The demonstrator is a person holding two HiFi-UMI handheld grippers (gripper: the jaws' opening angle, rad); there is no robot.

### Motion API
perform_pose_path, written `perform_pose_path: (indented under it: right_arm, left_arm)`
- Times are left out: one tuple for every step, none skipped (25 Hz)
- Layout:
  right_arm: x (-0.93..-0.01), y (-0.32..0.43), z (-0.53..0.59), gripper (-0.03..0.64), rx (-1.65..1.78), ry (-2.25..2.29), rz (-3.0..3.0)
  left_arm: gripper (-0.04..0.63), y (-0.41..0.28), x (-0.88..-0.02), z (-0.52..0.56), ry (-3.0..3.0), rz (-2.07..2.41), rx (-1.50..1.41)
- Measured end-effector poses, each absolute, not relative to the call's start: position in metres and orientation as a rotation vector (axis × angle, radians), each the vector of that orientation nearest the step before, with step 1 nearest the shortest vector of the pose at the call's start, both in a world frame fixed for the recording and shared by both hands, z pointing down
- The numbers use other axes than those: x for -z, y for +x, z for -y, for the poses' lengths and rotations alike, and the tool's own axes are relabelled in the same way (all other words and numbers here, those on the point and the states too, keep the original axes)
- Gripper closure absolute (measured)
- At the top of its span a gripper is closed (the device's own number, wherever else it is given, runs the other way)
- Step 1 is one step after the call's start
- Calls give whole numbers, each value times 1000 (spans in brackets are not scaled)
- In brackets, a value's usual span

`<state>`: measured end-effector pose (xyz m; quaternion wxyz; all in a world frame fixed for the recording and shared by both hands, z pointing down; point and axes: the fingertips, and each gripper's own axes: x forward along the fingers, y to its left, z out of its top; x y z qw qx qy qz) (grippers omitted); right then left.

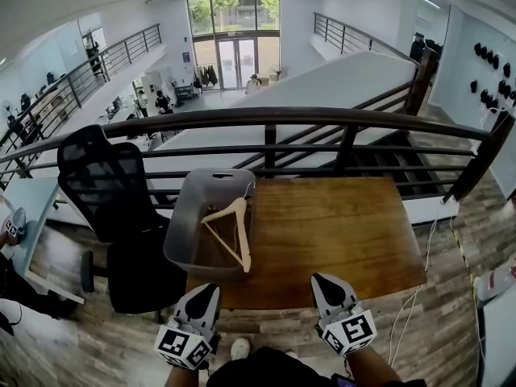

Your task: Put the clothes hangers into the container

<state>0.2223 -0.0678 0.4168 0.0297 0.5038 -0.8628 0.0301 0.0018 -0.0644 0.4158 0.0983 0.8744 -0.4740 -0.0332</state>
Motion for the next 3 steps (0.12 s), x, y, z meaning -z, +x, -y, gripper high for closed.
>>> perform_pose_path:
  right_arm:
    - [-416,220,69,626,-87,1551,2661]
    - [-415,219,70,624,-79,1549,2662]
    - [-413,217,71,625,-71,1547,2663]
  left_arm:
    - [558,0,-415,65,2589,1401,99]
    - [558,-1,-414,66,2592,1400,98]
    - [558,-3,-413,67,2596,1399,97]
